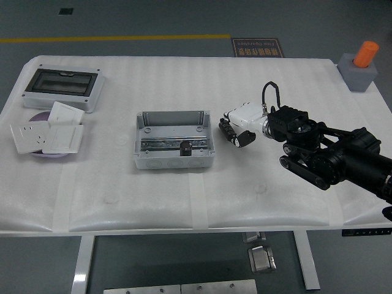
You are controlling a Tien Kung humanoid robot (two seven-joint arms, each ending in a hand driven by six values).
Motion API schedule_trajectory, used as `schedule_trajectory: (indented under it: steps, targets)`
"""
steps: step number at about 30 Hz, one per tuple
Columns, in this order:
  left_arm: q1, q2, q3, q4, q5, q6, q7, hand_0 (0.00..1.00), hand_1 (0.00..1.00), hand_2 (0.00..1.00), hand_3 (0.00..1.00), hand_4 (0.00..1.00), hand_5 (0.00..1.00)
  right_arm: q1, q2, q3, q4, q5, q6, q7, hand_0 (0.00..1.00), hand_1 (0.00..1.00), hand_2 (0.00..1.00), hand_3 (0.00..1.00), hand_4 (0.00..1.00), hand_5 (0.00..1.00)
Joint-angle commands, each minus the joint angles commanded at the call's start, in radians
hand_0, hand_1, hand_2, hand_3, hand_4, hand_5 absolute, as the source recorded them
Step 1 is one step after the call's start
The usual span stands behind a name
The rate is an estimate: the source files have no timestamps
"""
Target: Pick up the battery,place it into the box
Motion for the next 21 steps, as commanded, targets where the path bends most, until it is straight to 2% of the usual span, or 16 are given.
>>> schedule_trajectory:
  steps: [11,16,21]
  targets:
    - [0.0,-0.001,0.025,0.0,-0.028,0.009,-0.012,0.469,0.584,0.397,0.518,0.45,0.288,0.036,-0.029,-0.06,0.02,0.085,-0.08,-0.021,0.884,0.707,0.783,0.802,0.517,0.277]
    - [-0.001,0.0,0.027,0.0,-0.027,0.009,-0.011,0.469,0.584,0.396,0.518,0.45,0.29,0.037,-0.03,-0.062,0.017,0.091,-0.082,-0.021,0.879,0.707,0.783,0.799,0.514,0.278]
    - [-0.002,0.0,0.024,0.0,-0.021,0.007,-0.009,0.469,0.584,0.396,0.518,0.45,0.29,0.036,-0.026,-0.057,0.013,0.092,-0.055,-0.014,0.879,0.707,0.783,0.799,0.514,0.278]
